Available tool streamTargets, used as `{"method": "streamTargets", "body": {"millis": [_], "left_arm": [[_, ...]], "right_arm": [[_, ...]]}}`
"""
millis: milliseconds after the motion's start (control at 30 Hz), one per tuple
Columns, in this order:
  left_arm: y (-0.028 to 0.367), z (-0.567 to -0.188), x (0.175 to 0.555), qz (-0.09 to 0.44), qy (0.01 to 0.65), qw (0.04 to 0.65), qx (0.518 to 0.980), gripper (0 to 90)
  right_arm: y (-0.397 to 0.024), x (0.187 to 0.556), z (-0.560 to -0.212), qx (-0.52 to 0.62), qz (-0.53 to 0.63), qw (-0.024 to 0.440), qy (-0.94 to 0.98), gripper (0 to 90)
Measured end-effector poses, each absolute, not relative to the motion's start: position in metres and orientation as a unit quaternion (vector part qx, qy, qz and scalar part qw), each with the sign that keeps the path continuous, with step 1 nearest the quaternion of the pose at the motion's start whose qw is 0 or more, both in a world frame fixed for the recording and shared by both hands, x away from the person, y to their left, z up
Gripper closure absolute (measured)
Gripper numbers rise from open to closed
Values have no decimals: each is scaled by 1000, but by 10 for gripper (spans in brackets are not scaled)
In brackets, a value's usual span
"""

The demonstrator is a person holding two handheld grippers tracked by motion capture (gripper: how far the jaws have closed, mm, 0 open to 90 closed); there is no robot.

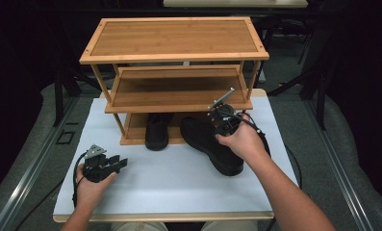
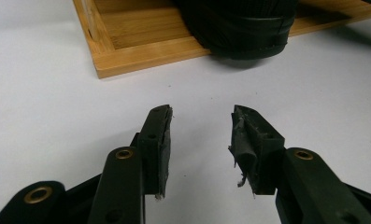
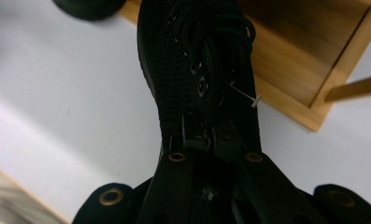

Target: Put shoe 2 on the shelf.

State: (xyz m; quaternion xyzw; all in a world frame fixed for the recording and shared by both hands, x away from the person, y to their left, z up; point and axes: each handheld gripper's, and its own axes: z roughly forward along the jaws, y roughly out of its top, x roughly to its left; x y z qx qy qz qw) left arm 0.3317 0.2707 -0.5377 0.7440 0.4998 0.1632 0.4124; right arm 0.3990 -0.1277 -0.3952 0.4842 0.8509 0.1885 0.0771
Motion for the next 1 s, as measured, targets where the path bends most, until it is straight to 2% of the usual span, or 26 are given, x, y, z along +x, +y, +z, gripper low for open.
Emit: {"method": "streamTargets", "body": {"millis": [100, 433, 567, 800, 1000], "left_arm": [[271, -538, 332, 163, 500, 412, 744, 578], [271, -539, 332, 162, 501, 413, 743, 578], [269, -539, 332, 163, 498, 412, 745, 578], [271, -540, 333, 163, 500, 413, 744, 578], [270, -539, 332, 162, 500, 412, 745, 577]], "right_arm": [[-121, 405, -401, 486, 188, 86, 849, 874], [-88, 411, -434, 481, 185, 49, 856, 872], [-80, 417, -437, 488, 198, 31, 850, 872], [-74, 426, -442, 492, 203, 45, 845, 871], [-78, 426, -445, 491, 210, 26, 845, 840]]}}
